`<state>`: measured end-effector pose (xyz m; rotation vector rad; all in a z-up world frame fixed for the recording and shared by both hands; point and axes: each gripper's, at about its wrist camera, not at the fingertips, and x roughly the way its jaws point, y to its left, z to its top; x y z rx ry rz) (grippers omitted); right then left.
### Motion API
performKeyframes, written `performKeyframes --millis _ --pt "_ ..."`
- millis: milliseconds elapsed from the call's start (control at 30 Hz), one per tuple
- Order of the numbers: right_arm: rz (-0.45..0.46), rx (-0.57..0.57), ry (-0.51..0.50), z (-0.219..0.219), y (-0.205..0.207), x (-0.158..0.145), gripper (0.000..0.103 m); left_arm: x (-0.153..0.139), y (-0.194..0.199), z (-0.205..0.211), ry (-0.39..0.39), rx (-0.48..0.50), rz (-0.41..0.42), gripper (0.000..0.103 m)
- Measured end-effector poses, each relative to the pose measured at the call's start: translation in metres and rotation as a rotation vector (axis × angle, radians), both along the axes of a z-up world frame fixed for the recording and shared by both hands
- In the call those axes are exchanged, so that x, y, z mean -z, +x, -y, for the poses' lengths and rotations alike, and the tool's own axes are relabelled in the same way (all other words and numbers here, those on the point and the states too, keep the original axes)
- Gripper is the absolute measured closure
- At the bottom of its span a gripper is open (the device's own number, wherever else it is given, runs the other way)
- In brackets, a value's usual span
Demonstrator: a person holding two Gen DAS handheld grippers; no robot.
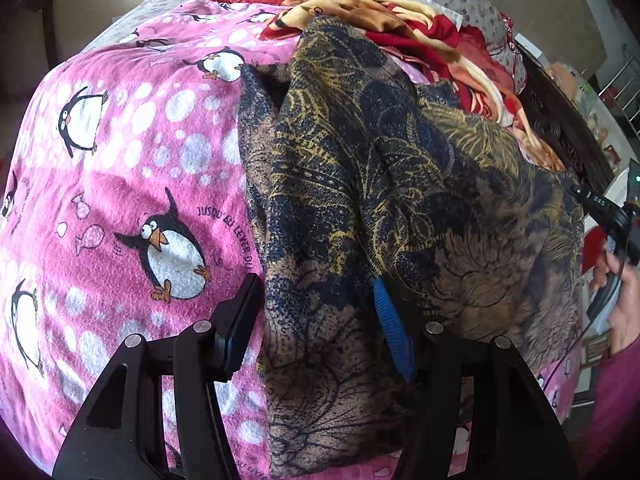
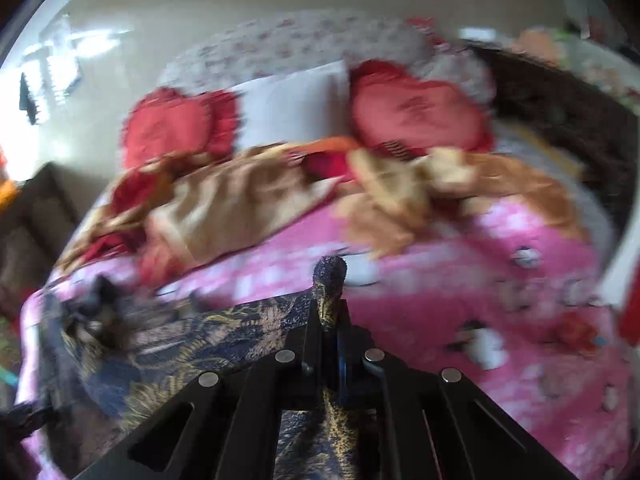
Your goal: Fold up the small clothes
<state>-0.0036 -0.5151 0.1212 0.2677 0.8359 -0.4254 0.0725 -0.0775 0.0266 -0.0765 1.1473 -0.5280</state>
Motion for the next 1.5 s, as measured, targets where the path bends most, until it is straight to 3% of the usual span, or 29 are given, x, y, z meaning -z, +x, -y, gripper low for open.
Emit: performKeyframes --millis 67,133,200,267,333,400,500,533,567,600,633,833,933,1000,1033,1067,1100,1167,1333,1500 --pt "-0.049 0.041 0.034 0.013 0.009 0.017 0.099 0.000 0.001 0.002 0.008 -0.002 0.004 0.045" --pt "-0.093 0.013 0.095 0.019 0.011 0.031 0.099 -0.003 0.000 0.000 0.004 -0.007 -0.005 0.045" --pt "-0.060 0.007 0.158 0.021 -0.004 0.022 0.091 -0.008 -0.005 -0.007 -0.020 -0.010 -0.015 0.045" --pt "0.008 -0.006 0.225 0.020 -0.031 0.007 0.045 -0.013 -0.013 -0.014 -0.029 -0.007 -0.010 0.045" --pt "0.039 -0.039 0.280 0.011 -0.065 -0.004 0.035 -0.016 -0.024 -0.022 -0.028 0.001 0.008 0.045" --pt "0.016 -0.086 0.300 -0.004 -0.094 -0.003 0.035 -0.014 -0.035 -0.027 -0.019 0.008 0.010 0.040" --pt "-0.089 -0.154 0.295 -0.035 -0.128 0.014 0.035 -0.004 -0.046 -0.027 -0.024 0.012 -0.018 0.040" --pt "-0.110 -0.161 0.279 -0.044 -0.135 0.021 0.043 0.001 -0.049 -0.026 -0.023 0.009 -0.031 0.040" --pt "-0.139 -0.175 0.263 -0.052 -0.141 0.031 0.077 0.004 -0.052 -0.025 -0.018 0.007 -0.031 0.040" --pt "-0.181 -0.195 0.257 -0.059 -0.144 0.042 0.096 0.004 -0.055 -0.023 -0.009 0.013 -0.016 0.040" --pt "-0.211 -0.207 0.261 -0.063 -0.149 0.050 0.100 0.003 -0.058 -0.022 0.007 0.025 -0.002 0.040" --pt "-0.152 -0.182 0.201 -0.055 -0.174 0.021 0.100 -0.001 -0.067 -0.026 0.018 0.026 -0.005 0.040" --pt "-0.229 -0.155 0.226 -0.045 -0.175 0.050 0.100 0.003 -0.067 -0.025 0.043 0.008 0.003 0.040" --pt "-0.234 -0.144 0.247 -0.044 -0.177 0.057 0.098 0.002 -0.069 -0.025 0.050 -0.004 0.010 0.040" --pt "-0.214 -0.125 0.235 -0.044 -0.179 0.051 0.093 0.000 -0.070 -0.024 0.060 -0.004 0.020 0.040" --pt "-0.198 -0.110 0.221 -0.044 -0.182 0.043 0.079 -0.003 -0.072 -0.023 0.074 -0.001 0.036 0.040" --pt "-0.188 -0.089 0.187 -0.045 -0.184 0.032 0.071 -0.005 -0.074 -0.022 0.090 0.001 0.052 0.040" --pt "-0.155 -0.091 0.142 -0.049 -0.183 0.013 0.065 -0.008 -0.076 -0.018 0.111 0.008 0.078 0.040" --pt "-0.083 -0.197 0.135 -0.081 -0.147 -0.015 0.065 -0.014 -0.075 -0.015 0.116 0.004 0.105 0.040" --pt "-0.078 -0.308 0.107 -0.124 -0.092 -0.006 0.065 -0.013 -0.067 -0.015 0.116 -0.011 0.105 0.040"
